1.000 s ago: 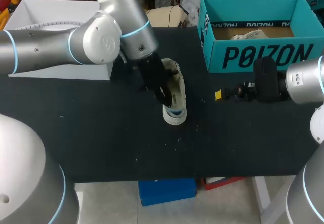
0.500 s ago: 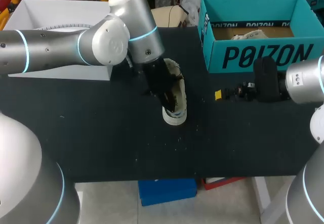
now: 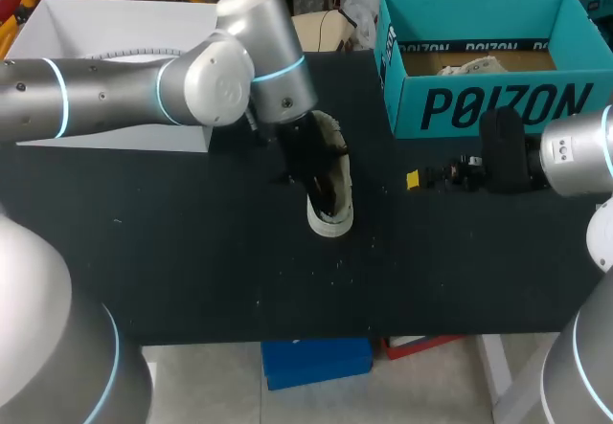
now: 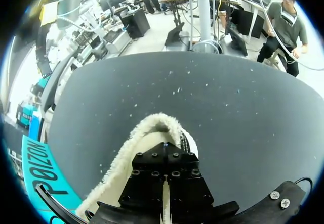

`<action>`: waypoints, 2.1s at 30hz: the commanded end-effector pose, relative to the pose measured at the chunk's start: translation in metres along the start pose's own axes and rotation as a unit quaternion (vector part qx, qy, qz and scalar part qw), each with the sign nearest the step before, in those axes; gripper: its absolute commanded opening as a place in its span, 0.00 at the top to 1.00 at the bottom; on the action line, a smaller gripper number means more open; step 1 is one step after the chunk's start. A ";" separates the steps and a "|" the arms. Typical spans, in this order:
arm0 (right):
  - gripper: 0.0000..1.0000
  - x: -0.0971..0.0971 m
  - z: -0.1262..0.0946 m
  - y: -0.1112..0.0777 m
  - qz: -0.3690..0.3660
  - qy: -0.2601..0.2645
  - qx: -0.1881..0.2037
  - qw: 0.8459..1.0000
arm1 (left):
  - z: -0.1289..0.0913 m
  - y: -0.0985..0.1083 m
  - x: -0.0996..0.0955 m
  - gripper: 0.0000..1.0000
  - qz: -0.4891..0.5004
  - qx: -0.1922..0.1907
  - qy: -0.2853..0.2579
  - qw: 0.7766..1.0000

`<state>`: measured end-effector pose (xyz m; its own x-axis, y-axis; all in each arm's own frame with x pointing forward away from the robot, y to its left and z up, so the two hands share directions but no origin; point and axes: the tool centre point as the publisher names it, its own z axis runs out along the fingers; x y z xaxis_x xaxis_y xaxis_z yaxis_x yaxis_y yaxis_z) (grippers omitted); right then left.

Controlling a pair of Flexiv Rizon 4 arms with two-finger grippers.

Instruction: Take the shoe out of the shoebox, open the shoe tongue, remove and reinsert the insole, then place the shoe into the shoebox

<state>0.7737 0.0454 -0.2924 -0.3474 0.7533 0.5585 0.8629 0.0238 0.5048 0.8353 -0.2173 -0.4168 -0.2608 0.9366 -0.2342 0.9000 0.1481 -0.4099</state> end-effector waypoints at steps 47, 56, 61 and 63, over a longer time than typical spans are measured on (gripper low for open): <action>0.00 0.000 0.000 0.000 0.000 0.000 0.001 1.000 | -0.145 0.017 0.028 1.00 -0.130 -0.084 -0.244 0.957; 0.00 0.000 0.000 0.000 0.000 0.000 0.001 1.000 | -0.184 0.064 0.029 1.00 -0.181 -0.128 -0.263 0.939; 0.00 0.000 0.000 0.000 0.000 0.000 0.001 1.000 | -0.185 0.087 0.013 1.00 -0.178 -0.149 -0.245 0.941; 0.00 0.000 0.000 0.000 0.000 0.000 0.001 1.000 | -0.181 0.097 0.004 1.00 -0.175 -0.148 -0.235 0.945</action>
<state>0.7737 0.0453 -0.2924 -0.3474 0.7533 0.5585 0.8629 0.0237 0.5048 0.9717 -0.1255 -0.2885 -0.6203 0.5637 -0.5454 0.7704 0.5685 -0.2887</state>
